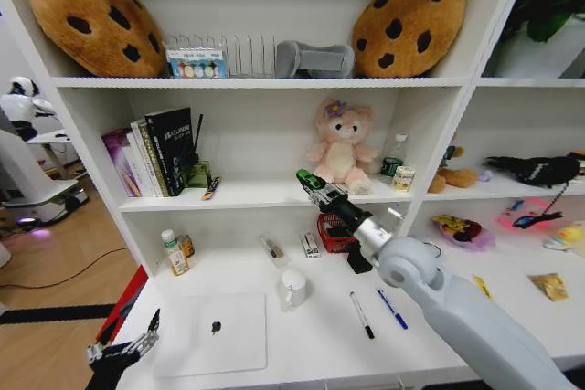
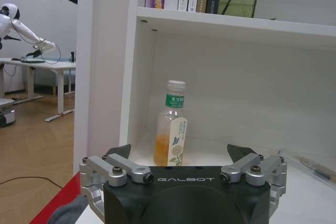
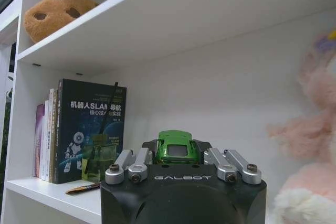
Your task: Organize the objects on the table.
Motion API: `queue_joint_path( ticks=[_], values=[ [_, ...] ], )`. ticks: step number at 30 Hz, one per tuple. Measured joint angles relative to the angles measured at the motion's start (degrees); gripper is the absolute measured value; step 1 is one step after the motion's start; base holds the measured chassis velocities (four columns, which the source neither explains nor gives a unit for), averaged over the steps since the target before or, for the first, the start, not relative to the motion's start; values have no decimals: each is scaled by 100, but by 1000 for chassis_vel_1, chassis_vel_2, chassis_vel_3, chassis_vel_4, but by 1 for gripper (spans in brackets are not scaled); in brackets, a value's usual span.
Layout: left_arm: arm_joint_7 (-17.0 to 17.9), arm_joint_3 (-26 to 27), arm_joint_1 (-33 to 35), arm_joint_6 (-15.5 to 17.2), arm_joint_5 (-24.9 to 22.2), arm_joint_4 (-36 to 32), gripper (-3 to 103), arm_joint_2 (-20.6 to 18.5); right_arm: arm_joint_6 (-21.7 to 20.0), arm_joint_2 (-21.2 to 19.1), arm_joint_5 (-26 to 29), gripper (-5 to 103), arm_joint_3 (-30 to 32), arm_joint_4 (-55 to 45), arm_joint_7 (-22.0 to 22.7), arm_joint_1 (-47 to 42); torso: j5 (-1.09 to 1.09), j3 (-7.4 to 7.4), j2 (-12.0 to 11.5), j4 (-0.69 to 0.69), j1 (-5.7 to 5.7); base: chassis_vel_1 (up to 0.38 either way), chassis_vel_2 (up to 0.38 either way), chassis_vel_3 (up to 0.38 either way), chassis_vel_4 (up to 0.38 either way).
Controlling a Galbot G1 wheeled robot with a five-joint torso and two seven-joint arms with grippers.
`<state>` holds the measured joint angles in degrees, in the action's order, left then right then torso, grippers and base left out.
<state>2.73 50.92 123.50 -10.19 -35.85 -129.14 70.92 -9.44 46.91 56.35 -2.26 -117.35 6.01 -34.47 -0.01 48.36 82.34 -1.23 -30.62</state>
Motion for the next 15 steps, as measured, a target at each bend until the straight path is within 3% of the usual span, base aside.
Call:
queue_joint_path(
  ticks=[6,15],
  values=[
    [-1,0,0,-1,0,0,100,0,-211,372,-25,36,-843,834,175,772,1,0,0,-2,1,0,0,0,0],
    [0,0,0,-1,0,0,100,0,-471,742,50,36,-1480,1389,383,1661,0,0,0,1,0,0,0,0,0]
  ],
)
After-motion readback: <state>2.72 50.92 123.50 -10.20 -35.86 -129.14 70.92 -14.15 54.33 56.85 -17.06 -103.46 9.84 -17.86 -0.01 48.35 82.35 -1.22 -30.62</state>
